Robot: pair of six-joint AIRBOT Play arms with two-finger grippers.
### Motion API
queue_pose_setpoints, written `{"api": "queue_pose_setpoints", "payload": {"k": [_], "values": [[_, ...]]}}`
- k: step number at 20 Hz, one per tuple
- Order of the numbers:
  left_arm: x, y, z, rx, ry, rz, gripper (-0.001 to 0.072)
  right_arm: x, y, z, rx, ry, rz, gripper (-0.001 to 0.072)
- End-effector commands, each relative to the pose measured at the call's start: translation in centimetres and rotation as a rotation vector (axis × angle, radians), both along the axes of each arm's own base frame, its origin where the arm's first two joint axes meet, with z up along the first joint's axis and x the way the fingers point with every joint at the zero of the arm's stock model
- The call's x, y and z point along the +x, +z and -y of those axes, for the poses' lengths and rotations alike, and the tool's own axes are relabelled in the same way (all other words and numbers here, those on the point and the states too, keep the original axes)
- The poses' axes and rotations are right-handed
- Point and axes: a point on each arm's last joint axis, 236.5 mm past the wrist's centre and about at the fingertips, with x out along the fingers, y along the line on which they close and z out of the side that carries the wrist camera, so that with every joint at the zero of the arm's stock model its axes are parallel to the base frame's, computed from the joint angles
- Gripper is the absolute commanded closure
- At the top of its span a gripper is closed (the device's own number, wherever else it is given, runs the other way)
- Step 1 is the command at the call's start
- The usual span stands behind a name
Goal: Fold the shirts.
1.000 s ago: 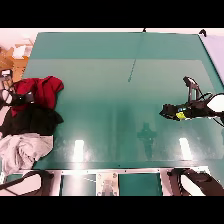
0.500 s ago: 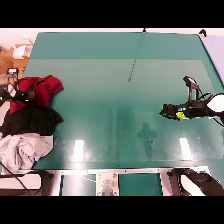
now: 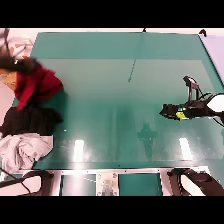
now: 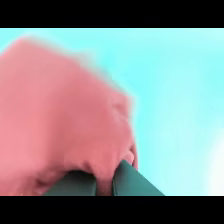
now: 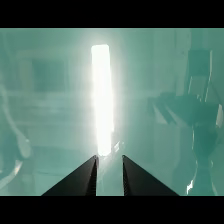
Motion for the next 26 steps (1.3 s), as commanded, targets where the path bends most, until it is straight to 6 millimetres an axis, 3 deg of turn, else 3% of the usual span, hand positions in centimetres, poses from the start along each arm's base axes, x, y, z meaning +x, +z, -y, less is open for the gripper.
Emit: {"api": "queue_pose_setpoints", "payload": {"k": [1,2,3,6,8,10,12,13,14,16,19,21,23,26], "values": [[-4.7,10.6,16.6,-0.187,-0.386,0.125,0.0684,0.6,0.9,0.1,0.004,-0.014,0.022,0.0530],[-6.9,11.9,21.0,-0.197,-0.489,0.133,0.0684,1.2,1.8,0.4,0.004,-0.022,0.045,0.0600],[-8.7,12.4,24.5,-0.219,-0.556,0.129,0.0684,1.9,2.9,0.7,0.008,-0.037,0.072,0.0608],[-13.6,10.5,32.0,-0.254,-0.704,0.040,0.0683,3.4,6.9,1.7,0.056,-0.088,0.137,0.0599],[-15.3,7.7,35.4,-0.248,-0.768,-0.038,0.0683,3.6,8.6,2.6,0.070,-0.115,0.151,0.0563],[-16.1,3.4,38.2,-0.232,-0.809,-0.137,0.0683,3.3,8.7,3.4,0.068,-0.135,0.136,0.0556],[-16.6,-1.4,40.3,-0.212,-0.827,-0.247,0.0678,3.0,8.3,3.9,0.068,-0.149,0.113,0.0355],[-16.7,-3.3,40.8,-0.202,-0.831,-0.290,0.0374,2.9,8.1,4.1,0.070,-0.155,0.103,0.0309],[-16.8,-4.6,40.5,-0.207,-0.818,-0.348,-0.0013,2.7,7.9,4.5,0.070,-0.164,0.092,0.0287],[-16.1,-4.5,37.5,-0.208,-0.788,-0.432,-0.0011,2.6,7.5,5.9,0.070,-0.203,0.074,0.0287],[-13.6,-3.6,29.9,-0.193,-0.695,-0.536,-0.0011,2.2,5.8,8.0,0.082,-0.263,-0.003,0.0288],[-14.1,-5.0,26.7,-0.186,-0.652,-0.641,-0.0010,1.5,3.5,8.1,0.093,-0.246,-0.077,0.0288],[-15.9,-8.6,26.0,-0.187,-0.643,-0.750,-0.0010,0.6,0.4,7.1,0.139,-0.238,-0.161,0.0289],[-17.9,-16.3,28.0,-0.210,-0.603,-0.777,-0.0010,-0.5,-2.4,1.2,0.366,-0.129,-0.199,0.0290]]}}
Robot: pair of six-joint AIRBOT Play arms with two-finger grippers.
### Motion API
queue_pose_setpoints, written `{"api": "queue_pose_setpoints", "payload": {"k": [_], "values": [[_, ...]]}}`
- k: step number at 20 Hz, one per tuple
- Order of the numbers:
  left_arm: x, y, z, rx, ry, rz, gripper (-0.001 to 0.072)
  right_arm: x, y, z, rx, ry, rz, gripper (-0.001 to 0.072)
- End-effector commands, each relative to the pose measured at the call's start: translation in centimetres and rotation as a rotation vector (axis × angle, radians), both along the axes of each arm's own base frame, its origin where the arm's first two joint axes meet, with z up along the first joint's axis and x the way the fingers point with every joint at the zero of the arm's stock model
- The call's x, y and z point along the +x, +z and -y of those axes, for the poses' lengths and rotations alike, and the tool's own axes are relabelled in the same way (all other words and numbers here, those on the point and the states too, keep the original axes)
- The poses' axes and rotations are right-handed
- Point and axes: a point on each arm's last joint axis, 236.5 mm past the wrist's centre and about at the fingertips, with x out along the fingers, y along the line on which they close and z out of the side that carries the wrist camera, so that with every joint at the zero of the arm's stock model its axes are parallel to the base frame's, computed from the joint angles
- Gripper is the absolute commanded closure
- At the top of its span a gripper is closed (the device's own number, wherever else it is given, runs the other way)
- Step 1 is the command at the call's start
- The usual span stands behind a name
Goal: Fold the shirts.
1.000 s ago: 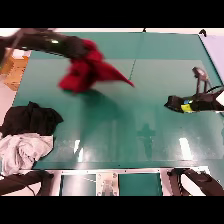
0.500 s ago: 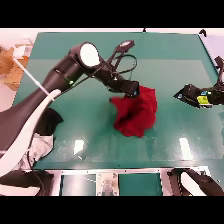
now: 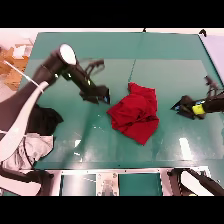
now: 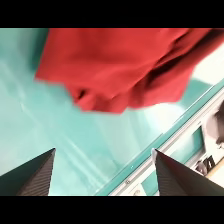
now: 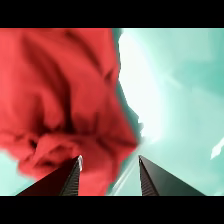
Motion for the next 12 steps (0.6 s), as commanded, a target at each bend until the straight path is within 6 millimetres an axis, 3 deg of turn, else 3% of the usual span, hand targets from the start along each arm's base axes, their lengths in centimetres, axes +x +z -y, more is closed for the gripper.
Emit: {"api": "queue_pose_setpoints", "payload": {"k": [1,4,8,9,10,11,12], "values": [[-1.7,-7.7,0.9,-0.002,0.075,-0.034,-0.0010,-1.1,-2.9,-5.5,0.223,0.079,0.001,0.0290],[0.0,-11.7,1.7,-0.035,0.198,-0.001,-0.0010,-2.3,-6.1,-7.1,0.238,0.116,-0.056,0.0292],[5.8,-11.6,3.2,-0.130,0.355,0.157,-0.0009,-2.0,-8.6,-7.7,0.232,0.127,-0.099,0.0299],[6.6,-11.6,3.6,-0.150,0.397,0.155,-0.0009,-2.0,-8.9,-8.2,0.243,0.149,-0.095,0.0320],[6.8,-11.7,4.2,-0.179,0.424,0.137,-0.0009,-1.8,-8.8,-8.8,0.263,0.167,-0.085,0.0390],[6.8,-11.5,5.0,-0.225,0.433,0.114,0.0016,-1.6,-8.5,-9.3,0.280,0.179,-0.068,0.0477],[6.5,-11.1,5.8,-0.267,0.422,0.098,0.0244,-1.3,-8.2,-9.3,0.278,0.194,-0.050,0.0585]]}}
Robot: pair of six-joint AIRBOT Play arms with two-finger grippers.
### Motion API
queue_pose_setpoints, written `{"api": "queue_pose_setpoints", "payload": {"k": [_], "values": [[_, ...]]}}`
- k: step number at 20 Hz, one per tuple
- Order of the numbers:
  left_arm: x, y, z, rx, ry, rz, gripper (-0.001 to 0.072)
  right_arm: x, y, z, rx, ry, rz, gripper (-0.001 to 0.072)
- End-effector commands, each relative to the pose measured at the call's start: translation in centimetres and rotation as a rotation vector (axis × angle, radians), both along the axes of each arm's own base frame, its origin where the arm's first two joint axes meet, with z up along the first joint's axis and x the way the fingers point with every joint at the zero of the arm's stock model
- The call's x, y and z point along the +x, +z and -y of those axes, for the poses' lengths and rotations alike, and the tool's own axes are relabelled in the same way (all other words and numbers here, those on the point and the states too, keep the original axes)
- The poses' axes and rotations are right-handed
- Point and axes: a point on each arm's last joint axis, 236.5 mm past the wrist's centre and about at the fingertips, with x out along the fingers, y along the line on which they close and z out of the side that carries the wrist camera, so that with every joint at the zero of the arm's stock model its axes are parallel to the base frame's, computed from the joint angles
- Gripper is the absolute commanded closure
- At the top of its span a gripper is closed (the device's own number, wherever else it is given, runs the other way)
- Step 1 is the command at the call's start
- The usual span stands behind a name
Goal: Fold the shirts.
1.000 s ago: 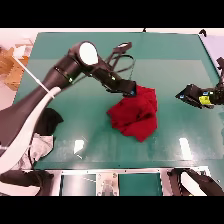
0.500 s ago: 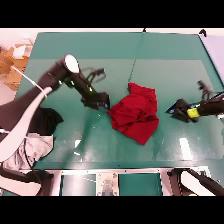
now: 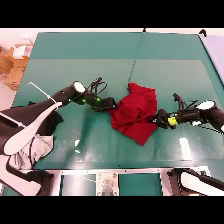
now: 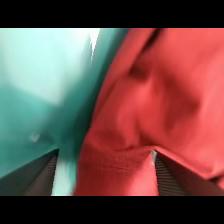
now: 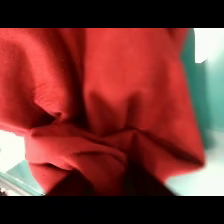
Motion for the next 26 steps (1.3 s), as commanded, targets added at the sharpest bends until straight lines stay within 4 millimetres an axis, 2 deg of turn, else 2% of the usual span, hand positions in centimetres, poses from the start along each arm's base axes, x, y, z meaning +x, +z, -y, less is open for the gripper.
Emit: {"api": "queue_pose_setpoints", "payload": {"k": [1,2,4,5,6,8,9,10,11,13,15,17,19,21,22,24,26], "values": [[1.3,0.9,2.0,-0.126,0.036,0.029,0.0563,0.8,0.3,-0.8,0.025,0.048,0.049,0.0697],[1.2,1.9,2.5,-0.145,-0.011,0.056,0.0683,1.1,0.9,-0.4,0.022,0.057,0.057,0.0695],[1.5,4.9,3.3,-0.189,-0.069,0.087,0.0683,2.3,2.9,1.2,0.018,0.066,0.085,0.0695],[2.2,7.1,3.6,-0.216,-0.089,0.121,0.0683,3.2,4.6,2.3,0.023,0.058,0.110,0.0696],[3.1,9.9,3.6,-0.241,-0.104,0.172,0.0683,4.5,6.9,3.7,0.024,0.041,0.146,0.0695],[5.1,17.8,2.7,-0.290,-0.127,0.321,0.0684,7.3,12.8,6.8,-0.014,0.007,0.265,0.0695],[5.9,22.2,2.1,-0.308,-0.123,0.415,0.0684,8.6,16.6,8.2,-0.051,-0.010,0.351,0.0696],[6.2,27.5,1.2,-0.327,-0.114,0.527,0.0684,9.7,20.6,9.2,-0.087,-0.028,0.445,0.0696],[5.9,32.6,0.3,-0.338,-0.110,0.646,0.0684,10.8,25.4,9.6,-0.122,-0.041,0.567,0.0696],[3.4,42.7,-1.6,-0.330,-0.115,0.889,0.0684,11.0,35.4,9.2,-0.189,-0.058,0.810,0.0696],[-0.7,51.6,-4.3,-0.307,-0.086,1.104,0.0684,9.4,45.3,8.3,-0.272,-0.094,1.074,0.0696],[-4.6,58.1,-8.4,-0.227,0.013,1.276,0.0684,5.9,53.7,8.1,-0.398,-0.184,1.301,0.0696],[-7.9,61.9,-13.5,-0.109,0.161,1.387,0.0684,1.7,59.8,8.8,-0.554,-0.292,1.485,0.0696],[-10.5,63.1,-18.1,0.014,0.276,1.429,0.0683,-1.7,62.9,9.6,-0.688,-0.386,1.589,0.0696],[-12.0,63.3,-19.4,0.047,0.296,1.433,0.0684,-2.8,63.9,9.6,-0.718,-0.410,1.625,0.0696],[-14.5,62.7,-19.5,0.044,0.262,1.410,0.0683,-3.4,64.7,9.2,-0.707,-0.418,1.659,0.0696],[-14.5,59.6,-18.5,0.057,0.199,1.287,0.0683,-1.1,63.8,8.5,-0.581,-0.378,1.640,0.0696]]}}
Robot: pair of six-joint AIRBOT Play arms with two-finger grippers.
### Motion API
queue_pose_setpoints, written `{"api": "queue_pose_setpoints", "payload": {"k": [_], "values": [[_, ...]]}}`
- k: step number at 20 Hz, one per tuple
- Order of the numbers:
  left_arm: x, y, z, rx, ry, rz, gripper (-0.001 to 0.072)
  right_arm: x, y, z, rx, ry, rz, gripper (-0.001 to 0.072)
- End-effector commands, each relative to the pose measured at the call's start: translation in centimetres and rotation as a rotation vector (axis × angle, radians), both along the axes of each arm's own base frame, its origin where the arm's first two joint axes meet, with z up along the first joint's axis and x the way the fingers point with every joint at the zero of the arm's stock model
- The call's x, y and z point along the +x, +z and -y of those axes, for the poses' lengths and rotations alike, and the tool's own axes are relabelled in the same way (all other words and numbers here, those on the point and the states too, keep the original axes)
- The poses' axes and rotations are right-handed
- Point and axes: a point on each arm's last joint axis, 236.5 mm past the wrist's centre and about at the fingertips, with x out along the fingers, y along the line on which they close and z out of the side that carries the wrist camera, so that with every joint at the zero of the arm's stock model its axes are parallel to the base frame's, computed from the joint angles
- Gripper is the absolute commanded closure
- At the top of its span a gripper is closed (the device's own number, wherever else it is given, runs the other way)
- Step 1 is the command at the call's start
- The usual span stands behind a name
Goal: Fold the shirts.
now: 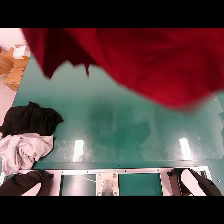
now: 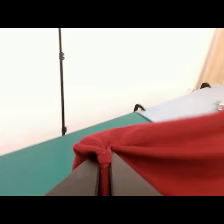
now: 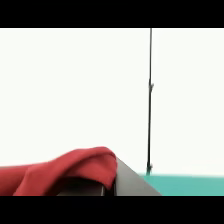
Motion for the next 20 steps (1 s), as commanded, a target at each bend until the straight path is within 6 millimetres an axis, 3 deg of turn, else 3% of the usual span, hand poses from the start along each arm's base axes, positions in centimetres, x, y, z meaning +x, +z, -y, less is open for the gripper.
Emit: {"api": "queue_pose_setpoints", "payload": {"k": [1,3,5,7,9,12,14,15,17,18,19,20], "values": [[-0.9,-4.3,-1.0,0.064,0.030,-0.165,0.0683,1.6,0.4,-0.9,0.060,0.100,0.031,0.0696],[2.0,-10.4,0.0,0.125,0.026,-0.344,0.0683,6.2,-3.2,-0.8,0.147,0.214,-0.078,0.0696],[5.3,-18.0,1.2,0.190,0.022,-0.538,0.0683,11.6,-9.5,-1.4,0.209,0.305,-0.261,0.0695],[8.4,-27.2,2.3,0.242,0.027,-0.738,0.0683,16.8,-17.9,-3.9,0.244,0.409,-0.469,0.0694],[10.8,-37.4,3.2,0.269,0.038,-0.922,0.0683,21.0,-28.6,-7.1,0.284,0.475,-0.715,0.0695],[13.0,-51.8,3.7,0.363,0.047,-1.146,0.0683,24.0,-45.0,-10.6,0.331,0.512,-1.070,0.0694],[14.3,-58.2,4.1,0.381,0.021,-1.262,0.0683,24.8,-52.2,-11.5,0.396,0.509,-1.218,0.0695],[15.5,-60.0,4.0,0.347,0.018,-1.309,0.0683,24.9,-54.4,-11.5,0.422,0.501,-1.260,0.0695],[19.2,-60.1,2.9,0.248,0.036,-1.321,0.0682,25.6,-56.1,-10.4,0.448,0.467,-1.270,0.0693],[21.2,-59.1,1.9,0.211,0.059,-1.289,0.0682,26.0,-55.7,-9.4,0.457,0.450,-1.253,0.0583],[22.8,-57.6,0.7,0.191,0.081,-1.254,0.0632,26.4,-54.8,-8.1,0.463,0.437,-1.233,0.0401],[23.9,-55.8,-0.8,0.175,0.095,-1.236,0.0207,26.5,-53.4,-6.4,0.469,0.428,-1.214,0.0341]]}}
